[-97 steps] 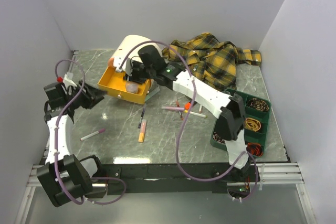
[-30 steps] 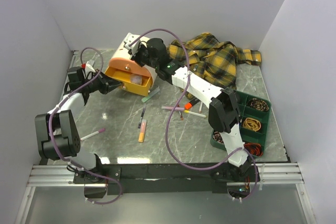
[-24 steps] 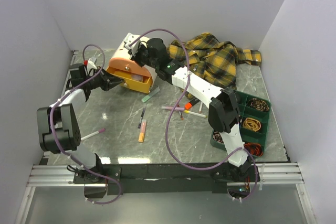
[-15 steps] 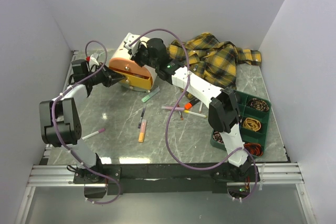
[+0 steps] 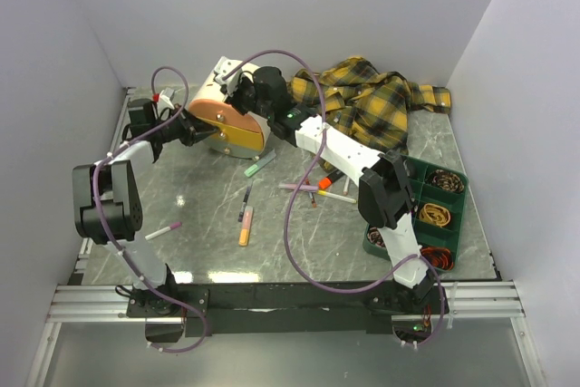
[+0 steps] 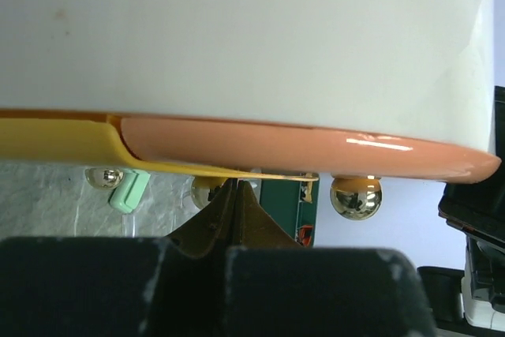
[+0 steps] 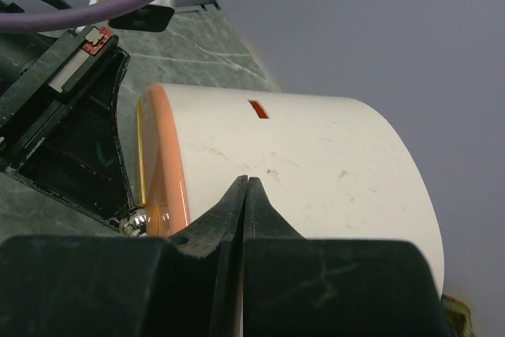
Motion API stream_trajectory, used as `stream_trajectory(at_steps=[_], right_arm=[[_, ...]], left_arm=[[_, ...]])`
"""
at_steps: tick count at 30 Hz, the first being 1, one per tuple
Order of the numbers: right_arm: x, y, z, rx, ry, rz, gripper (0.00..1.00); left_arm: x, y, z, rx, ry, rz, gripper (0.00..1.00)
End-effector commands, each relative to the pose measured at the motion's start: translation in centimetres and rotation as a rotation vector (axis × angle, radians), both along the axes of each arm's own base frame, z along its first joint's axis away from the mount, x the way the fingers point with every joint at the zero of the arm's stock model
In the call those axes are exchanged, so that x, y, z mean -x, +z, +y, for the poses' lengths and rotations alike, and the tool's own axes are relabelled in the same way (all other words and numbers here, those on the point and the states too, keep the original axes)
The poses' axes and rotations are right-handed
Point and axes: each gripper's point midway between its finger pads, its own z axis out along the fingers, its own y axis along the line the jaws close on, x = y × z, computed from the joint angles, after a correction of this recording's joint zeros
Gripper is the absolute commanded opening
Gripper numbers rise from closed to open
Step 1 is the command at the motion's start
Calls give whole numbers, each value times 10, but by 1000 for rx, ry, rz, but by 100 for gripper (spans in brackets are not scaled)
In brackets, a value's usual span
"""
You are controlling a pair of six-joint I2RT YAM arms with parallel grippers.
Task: Sort the stationery into containers
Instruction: Close the drawer in the storage box.
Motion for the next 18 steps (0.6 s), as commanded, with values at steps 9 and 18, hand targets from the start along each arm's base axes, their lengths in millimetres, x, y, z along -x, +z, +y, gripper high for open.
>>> stream_trajectory(at_steps=[9,18], right_arm=[[-3,-39,1,69,-7,84,0],[-6,-38,-3,85,-16,74,0]], left_arm=[[27,49,8,-26,-81,-74,40],[39,76,16,10,-116,-177,65]])
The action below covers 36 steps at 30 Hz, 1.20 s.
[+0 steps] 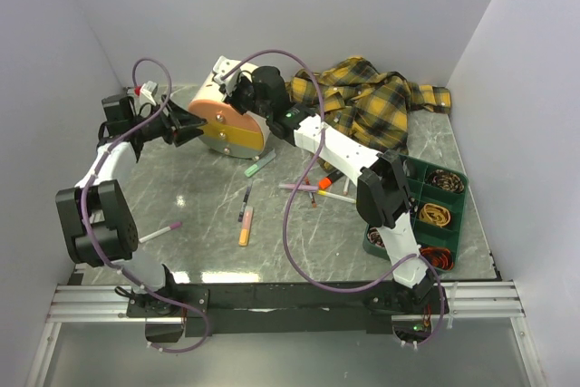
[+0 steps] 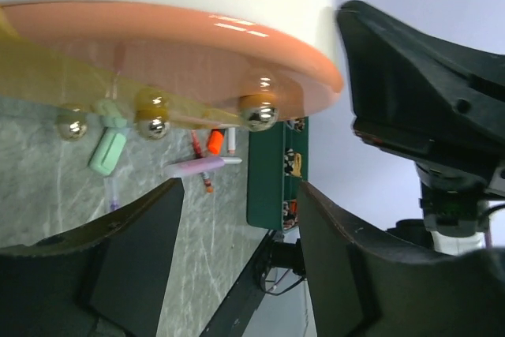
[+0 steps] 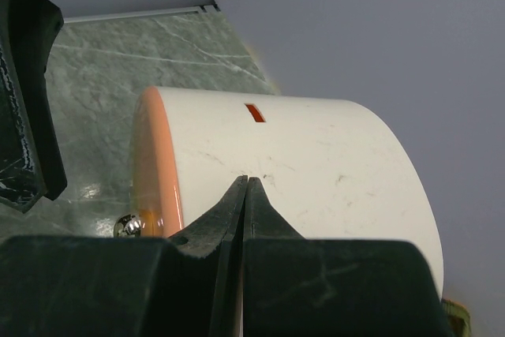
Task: Sort the stationery into containers
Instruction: Close the drawer in the storage box, then open the drawer in the storage box.
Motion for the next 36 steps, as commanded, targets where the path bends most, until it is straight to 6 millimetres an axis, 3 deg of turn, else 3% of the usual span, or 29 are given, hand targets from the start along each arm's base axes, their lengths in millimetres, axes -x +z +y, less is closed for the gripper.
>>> stream_trajectory(at_steps=[1,15,36], right_arm=[[-2,-37,-5,82,-16,80,0],[-4,-38,-7,91,-26,71,0],[-7,-43,-5,88,-35,76,0]], left_arm=[[3,28,-10,36,-65,-98,64],[-28,31,-14,83,-86,-123,58],[-38,23,-23,133,-88,-83,49]])
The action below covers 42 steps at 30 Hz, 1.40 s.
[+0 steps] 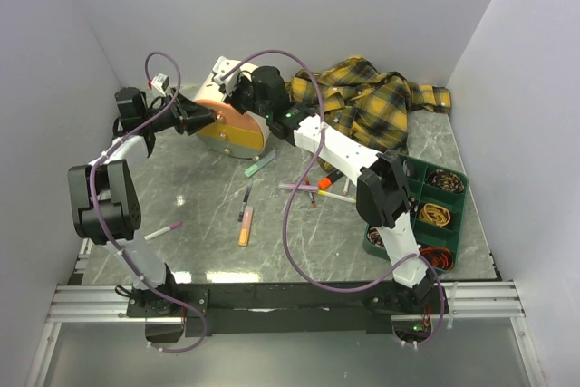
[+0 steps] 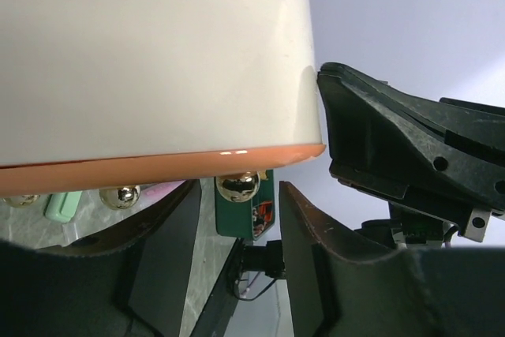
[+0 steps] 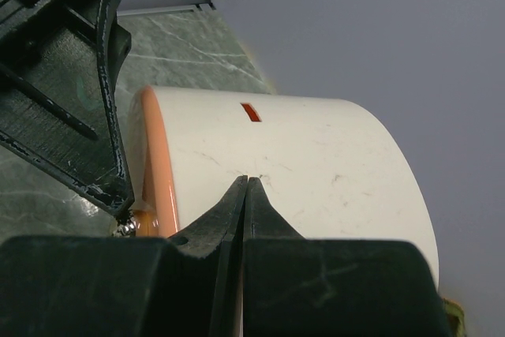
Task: Sort the stationery into containers
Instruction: Open the drawer in the storage box.
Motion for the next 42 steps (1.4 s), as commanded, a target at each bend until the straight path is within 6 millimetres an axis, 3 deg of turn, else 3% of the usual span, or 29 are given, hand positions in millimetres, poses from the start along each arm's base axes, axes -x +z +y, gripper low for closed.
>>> stream_trajectory(at_steps=[1,20,24,28,34,42], right_arm=[[-5,-43,-3,79,-24,86,0],[-6,-44,-5,84,-29,85,0],[-6,-46,-6,86,-31,87,0],[-6,-47,-5,89,-29,88,0],[-8,-48,-6,91,-31,85,0],[-9,-52,-5,98,-32,86,0]], left_arm=[[-6,14,-3,2,-15,-59,49],[-13,12,-19,32,-49,-45,44],[-13,12,-19,34,-50,-42,40],[-8,14,-17,39,-51,-45,26],[7,22,-12,36,-55,-32,15],[52,19,-15,-6,-94,-13,13]])
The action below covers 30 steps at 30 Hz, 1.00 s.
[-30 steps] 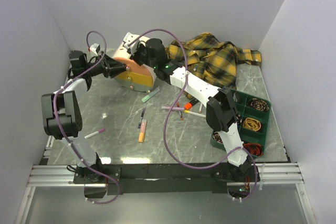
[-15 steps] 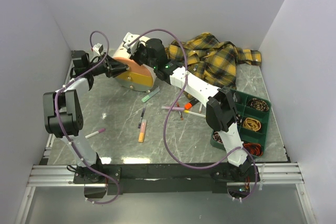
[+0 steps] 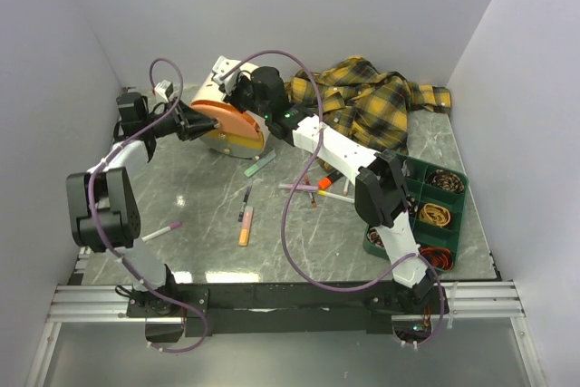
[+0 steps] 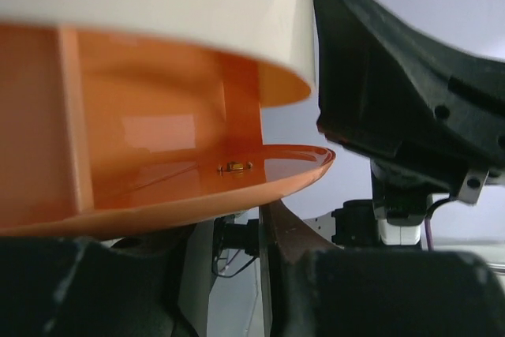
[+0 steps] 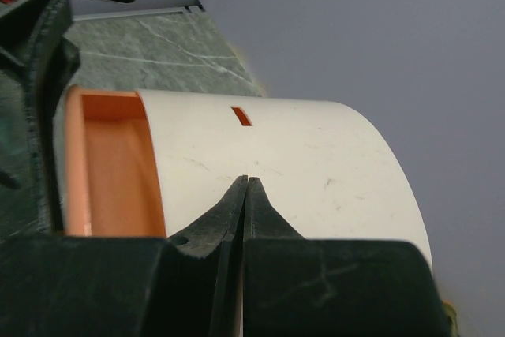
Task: Sort the stationery into containers
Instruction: Open the drawer in the storage box.
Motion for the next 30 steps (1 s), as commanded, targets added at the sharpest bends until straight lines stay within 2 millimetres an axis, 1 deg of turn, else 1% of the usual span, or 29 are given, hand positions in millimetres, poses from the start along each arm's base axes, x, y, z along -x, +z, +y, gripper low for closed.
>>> stream_trajectory(at_steps=[1,2,4,5,7,10,18,25,26,27,29,30], right_arm=[[-2,-52,-5,105,-11,106,0],[-2,-52,-4,107,-8,104,0],[-3,-54,-4,107,-12,107,0],[-4,-53,-3,104,-12,105,0],[-5,-53,-4,104,-14,105,0],[-3,-53,-1,101,-8,106,0],[-2,-54,3,100,-5,103,0],[-1,-53,2,104,-7,98,0],[-2,-52,1,106,-10,97,0],[-1,-53,2,108,-8,99,0],[-1,-53,1,108,-10,98,0],[-1,-52,1,104,-11,96,0]], left_arm=[[38,22,-4,-41,-52,-88,13],[44,15,-4,-51,-55,-87,13],[59,9,-5,-53,-66,-50,12],[64,5,-6,-73,-74,-68,12],[75,1,-4,-85,-72,-36,12],[82,-2,-1,-113,-71,-60,13],[87,-7,15,-131,-42,-38,13],[87,-7,15,-128,-35,-32,16],[87,-7,15,-129,-35,-30,18],[87,-7,15,-134,-30,-32,28],[87,-6,15,-140,-26,-33,41],[85,-6,17,-151,-16,-34,51]])
